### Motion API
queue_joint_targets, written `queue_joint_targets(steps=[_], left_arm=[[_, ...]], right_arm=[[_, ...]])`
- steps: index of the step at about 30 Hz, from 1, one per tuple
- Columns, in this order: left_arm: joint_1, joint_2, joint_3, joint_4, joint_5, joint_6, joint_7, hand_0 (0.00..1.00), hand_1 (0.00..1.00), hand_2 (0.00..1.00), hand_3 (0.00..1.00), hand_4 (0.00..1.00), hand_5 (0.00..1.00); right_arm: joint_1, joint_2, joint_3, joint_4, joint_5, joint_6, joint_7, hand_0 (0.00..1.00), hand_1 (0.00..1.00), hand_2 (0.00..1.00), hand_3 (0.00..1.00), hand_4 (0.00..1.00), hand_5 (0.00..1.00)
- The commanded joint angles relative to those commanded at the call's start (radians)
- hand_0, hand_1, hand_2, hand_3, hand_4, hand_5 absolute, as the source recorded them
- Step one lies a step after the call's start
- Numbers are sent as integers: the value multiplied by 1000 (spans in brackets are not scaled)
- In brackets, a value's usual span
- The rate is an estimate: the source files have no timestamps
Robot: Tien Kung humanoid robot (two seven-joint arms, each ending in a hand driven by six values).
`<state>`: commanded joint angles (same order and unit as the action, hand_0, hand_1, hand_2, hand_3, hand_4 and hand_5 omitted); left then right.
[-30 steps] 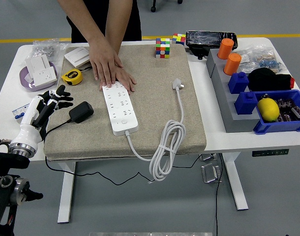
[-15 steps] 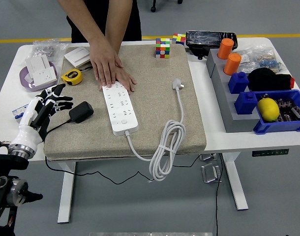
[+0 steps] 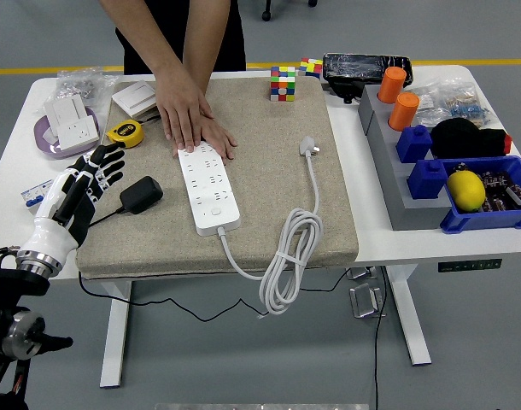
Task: Pick up the plug,place it near the board,insert it into the board,press the button
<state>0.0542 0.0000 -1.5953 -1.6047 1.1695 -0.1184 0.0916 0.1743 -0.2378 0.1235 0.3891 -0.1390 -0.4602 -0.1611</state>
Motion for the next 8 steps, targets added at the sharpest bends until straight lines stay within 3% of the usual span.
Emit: queue_joint_targets(steps=[1, 2, 8], left_arm=[[-2, 0, 0, -3, 1, -5, 1, 972, 952, 899, 871, 998, 847], [-3, 0, -1, -5, 2, -9, 2, 998, 998, 945, 925, 998, 933], [-6, 0, -2, -9, 3, -14, 3, 998, 998, 945, 925, 998, 933]], right_arm=[[1, 0, 0, 0, 0, 0, 0, 809, 753, 750, 775, 998, 998], [1, 0, 0, 0, 0, 0, 0, 808, 752, 750, 775, 998, 998], [4, 1, 6, -1, 1, 0, 0, 808, 752, 750, 775, 998, 998]])
